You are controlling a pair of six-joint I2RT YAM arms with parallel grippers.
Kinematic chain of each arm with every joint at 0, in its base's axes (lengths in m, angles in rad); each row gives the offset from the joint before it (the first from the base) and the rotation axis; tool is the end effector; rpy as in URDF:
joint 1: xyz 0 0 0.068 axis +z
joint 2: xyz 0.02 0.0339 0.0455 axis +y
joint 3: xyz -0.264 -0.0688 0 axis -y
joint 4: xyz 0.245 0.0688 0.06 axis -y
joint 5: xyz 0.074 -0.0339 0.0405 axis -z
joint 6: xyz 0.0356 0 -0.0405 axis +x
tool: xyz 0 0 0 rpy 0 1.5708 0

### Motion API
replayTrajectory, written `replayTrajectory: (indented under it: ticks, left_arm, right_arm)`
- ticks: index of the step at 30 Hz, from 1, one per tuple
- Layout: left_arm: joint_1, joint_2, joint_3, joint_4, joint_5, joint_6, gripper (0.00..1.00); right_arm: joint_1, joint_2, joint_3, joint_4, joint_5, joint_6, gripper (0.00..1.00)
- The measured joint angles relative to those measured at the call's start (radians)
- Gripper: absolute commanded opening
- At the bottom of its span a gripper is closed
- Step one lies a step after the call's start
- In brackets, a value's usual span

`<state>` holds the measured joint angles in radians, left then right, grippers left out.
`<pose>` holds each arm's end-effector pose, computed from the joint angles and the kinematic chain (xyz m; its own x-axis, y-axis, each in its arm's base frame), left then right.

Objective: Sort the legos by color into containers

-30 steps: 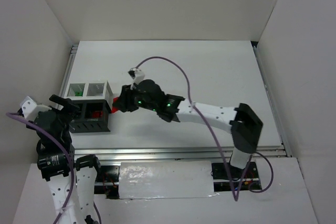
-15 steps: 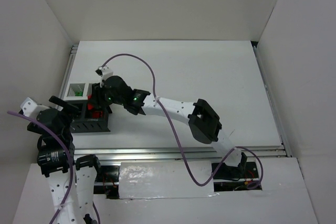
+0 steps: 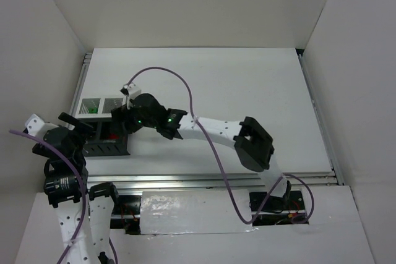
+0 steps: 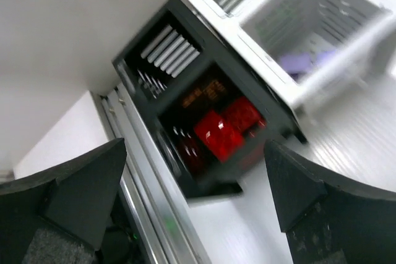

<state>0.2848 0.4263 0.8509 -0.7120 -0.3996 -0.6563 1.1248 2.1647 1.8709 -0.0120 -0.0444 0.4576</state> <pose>0.0734 0.0359 0.3480 0.1609 -0.5386 -0.8271 -0.6547 0.5688 -0.4978 0.2246 0.4735 0.2858 -0.5228 -0.0702 -0.8496 -0.7676 0.4723 0.4333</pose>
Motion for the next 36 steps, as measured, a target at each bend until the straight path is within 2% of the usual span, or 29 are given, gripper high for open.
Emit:
replayTrajectory:
  ticks: [3, 5, 7, 11, 15, 19, 23, 27, 30, 36]
  left_arm:
    - [0.0, 0.01, 0.0, 0.004, 0.013, 0.011, 0.99]
    - [-0.005, 0.022, -0.003, 0.023, 0.043, 0.037, 0.99]
    - [-0.017, 0.047, -0.003, 0.045, 0.085, 0.064, 1.0]
    - [-0.096, 0.134, 0.035, 0.038, 0.113, 0.122, 1.0]
    - [-0.215, 0.228, 0.237, -0.055, 0.099, 0.186, 1.0]
    - [-0.264, 0.259, 0.488, -0.094, 0.096, 0.241, 1.0]
    - [-0.315, 0.188, 0.604, -0.136, 0.157, 0.292, 0.99]
    - [-0.333, 0.077, 0.632, -0.211, 0.185, 0.291, 1.0]
    - [-0.356, -0.01, 0.597, -0.263, 0.154, 0.28, 1.0]
    - [-0.362, -0.075, 0.507, -0.364, 0.077, 0.249, 0.99]
  right_arm:
    - [-0.003, -0.198, -0.252, 0.003, 0.045, -0.03, 1.0]
    - [-0.003, -0.386, -0.419, -0.018, 0.118, -0.057, 1.0]
    - [-0.003, -0.592, -0.517, -0.085, 0.201, -0.077, 1.0]
    - [-0.003, -1.019, -0.575, -0.228, 0.407, -0.105, 0.99]
    - [0.004, -1.324, -0.507, -0.451, 0.625, -0.09, 1.0]
    - [0.007, -1.451, -0.394, -0.711, 0.769, -0.039, 1.0]
    - [0.01, -1.513, -0.339, -0.95, 0.809, 0.015, 1.0]
    - [0.01, -1.563, -0.292, -1.114, 0.804, 0.052, 1.0]
    - [0.01, -1.62, -0.262, -1.203, 0.79, 0.07, 1.0]
    - [0.01, -1.704, -0.225, -1.285, 0.778, 0.082, 1.0]
